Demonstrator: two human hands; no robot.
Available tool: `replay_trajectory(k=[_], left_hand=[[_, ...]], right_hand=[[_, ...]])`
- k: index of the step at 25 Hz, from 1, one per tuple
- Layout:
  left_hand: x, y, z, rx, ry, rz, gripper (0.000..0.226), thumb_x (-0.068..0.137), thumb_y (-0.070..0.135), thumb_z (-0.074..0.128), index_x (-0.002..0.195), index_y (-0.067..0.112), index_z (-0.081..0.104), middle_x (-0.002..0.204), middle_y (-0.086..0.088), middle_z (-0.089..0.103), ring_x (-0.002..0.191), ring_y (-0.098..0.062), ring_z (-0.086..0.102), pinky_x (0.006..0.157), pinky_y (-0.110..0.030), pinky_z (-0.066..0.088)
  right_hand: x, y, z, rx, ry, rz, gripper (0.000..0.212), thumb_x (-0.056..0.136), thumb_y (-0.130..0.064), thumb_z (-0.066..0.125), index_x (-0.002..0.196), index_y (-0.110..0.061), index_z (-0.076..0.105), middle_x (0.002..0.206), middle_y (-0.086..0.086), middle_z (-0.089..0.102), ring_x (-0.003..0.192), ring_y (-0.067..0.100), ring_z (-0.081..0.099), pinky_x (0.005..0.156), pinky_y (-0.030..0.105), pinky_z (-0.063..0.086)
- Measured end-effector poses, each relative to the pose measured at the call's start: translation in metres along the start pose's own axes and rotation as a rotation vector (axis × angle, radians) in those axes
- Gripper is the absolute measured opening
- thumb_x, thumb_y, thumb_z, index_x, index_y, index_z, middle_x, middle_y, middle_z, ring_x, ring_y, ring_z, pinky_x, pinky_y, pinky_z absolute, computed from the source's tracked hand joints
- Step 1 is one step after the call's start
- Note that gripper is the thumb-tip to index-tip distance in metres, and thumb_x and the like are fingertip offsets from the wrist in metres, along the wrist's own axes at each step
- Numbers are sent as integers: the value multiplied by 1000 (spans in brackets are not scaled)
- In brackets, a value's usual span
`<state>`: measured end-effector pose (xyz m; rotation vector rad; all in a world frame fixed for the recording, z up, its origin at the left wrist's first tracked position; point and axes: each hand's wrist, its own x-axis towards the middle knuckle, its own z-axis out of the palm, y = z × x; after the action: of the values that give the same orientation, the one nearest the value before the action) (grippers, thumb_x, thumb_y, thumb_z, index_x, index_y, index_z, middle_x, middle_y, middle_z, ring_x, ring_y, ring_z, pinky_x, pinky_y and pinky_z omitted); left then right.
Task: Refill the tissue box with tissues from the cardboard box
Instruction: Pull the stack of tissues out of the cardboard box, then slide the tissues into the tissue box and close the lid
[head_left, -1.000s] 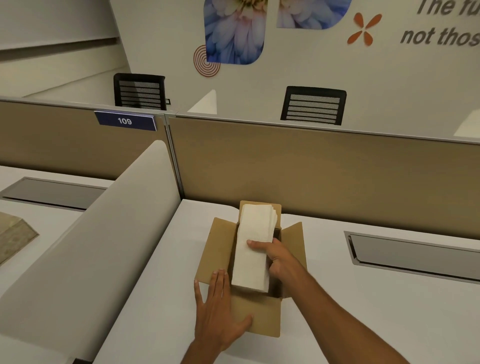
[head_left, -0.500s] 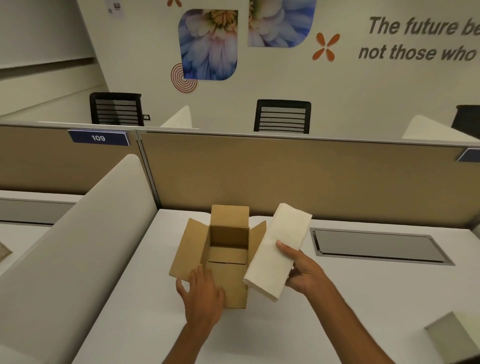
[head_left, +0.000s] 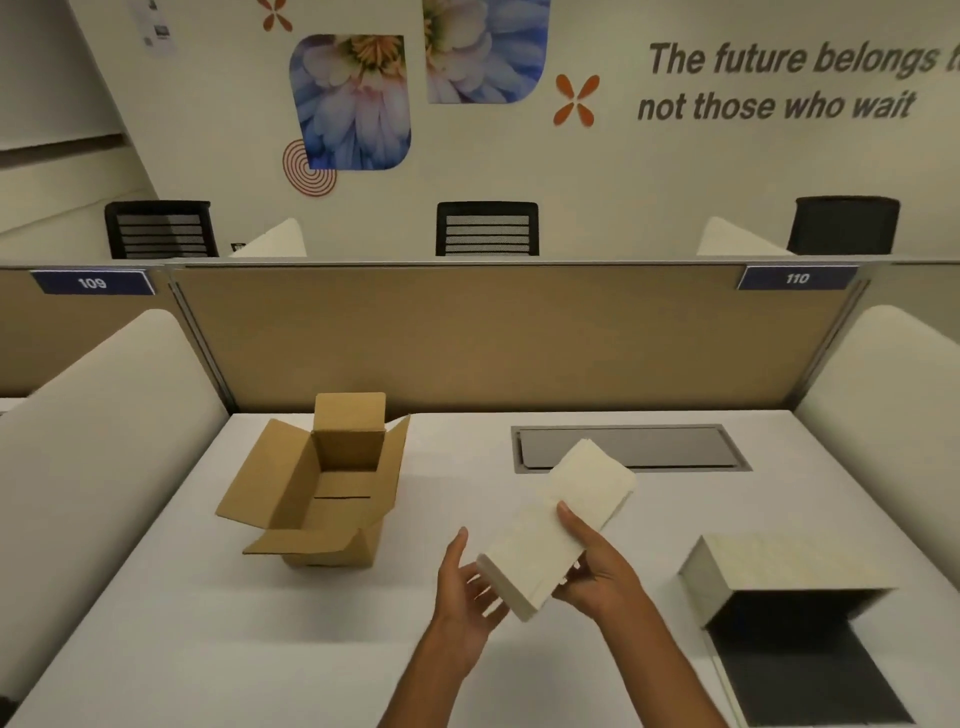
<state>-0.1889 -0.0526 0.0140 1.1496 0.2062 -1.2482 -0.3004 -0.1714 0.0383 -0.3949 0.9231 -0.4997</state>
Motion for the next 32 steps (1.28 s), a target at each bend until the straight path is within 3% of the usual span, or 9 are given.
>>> replay_trajectory(k=[4, 7, 9, 13, 19, 23, 28, 32], left_hand=[[-13, -60, 43, 2, -68, 50, 57, 74, 57, 65, 107, 11, 66, 110, -16, 69, 104, -33, 64, 79, -42, 57], [-21, -93, 69, 168, -37, 155, 44, 71, 42, 76, 104, 15, 67, 105, -11, 71, 100, -30, 66, 80, -40, 57], [-25, -110, 82, 252, -15, 188, 47, 68, 27, 83, 108, 9, 66, 105, -11, 73, 97, -29, 68, 76, -37, 58], [-25, -120, 90, 313, -23, 140, 41, 70, 14, 82, 107, 3, 66, 101, -12, 74, 89, -28, 70, 71, -35, 58], [-10, -105, 86, 438, -87, 18, 37, 70, 8, 80, 103, -3, 67, 77, -6, 78, 70, -20, 71, 54, -28, 56], [-3, -105, 93, 454, -126, -26, 44, 55, 9, 85, 94, -3, 68, 80, -10, 78, 73, -23, 72, 55, -28, 56], [7, -128, 110, 471, -133, -92, 39, 62, 1, 82, 97, -4, 66, 93, -16, 73, 80, -29, 69, 61, -33, 59], [10, -160, 124, 498, -88, -124, 36, 61, -1, 83, 91, 1, 63, 92, -14, 69, 83, -29, 64, 68, -36, 55]], right_hand=[[-21, -19, -57, 23, 44, -47, 57, 67, -21, 83, 117, -14, 57, 103, 12, 68, 95, 30, 61, 70, 49, 53], [-31, -28, -92, 15, 86, -84, 63, 70, -22, 82, 125, -14, 51, 115, 15, 64, 100, 33, 59, 87, 55, 52], [-35, -32, -111, 20, 105, -114, 66, 72, -18, 81, 130, -13, 49, 122, 17, 61, 107, 35, 58, 95, 56, 49], [-44, -40, -141, 74, 137, -187, 68, 73, -14, 79, 132, -12, 45, 120, 14, 61, 114, 34, 56, 101, 53, 47], [-55, -78, -193, 249, 145, -160, 57, 71, -19, 80, 122, -10, 56, 119, 15, 62, 115, 33, 56, 103, 47, 45], [-66, -94, -225, 52, 138, -143, 51, 67, -18, 81, 112, -4, 61, 113, 19, 64, 111, 34, 59, 94, 46, 52], [-78, -105, -266, -195, 247, -138, 34, 72, -13, 80, 101, -3, 64, 108, 19, 67, 100, 32, 64, 70, 37, 58], [-81, -108, -303, -270, 365, -121, 26, 71, -14, 80, 90, -9, 64, 99, 15, 66, 92, 28, 62, 72, 35, 55]])
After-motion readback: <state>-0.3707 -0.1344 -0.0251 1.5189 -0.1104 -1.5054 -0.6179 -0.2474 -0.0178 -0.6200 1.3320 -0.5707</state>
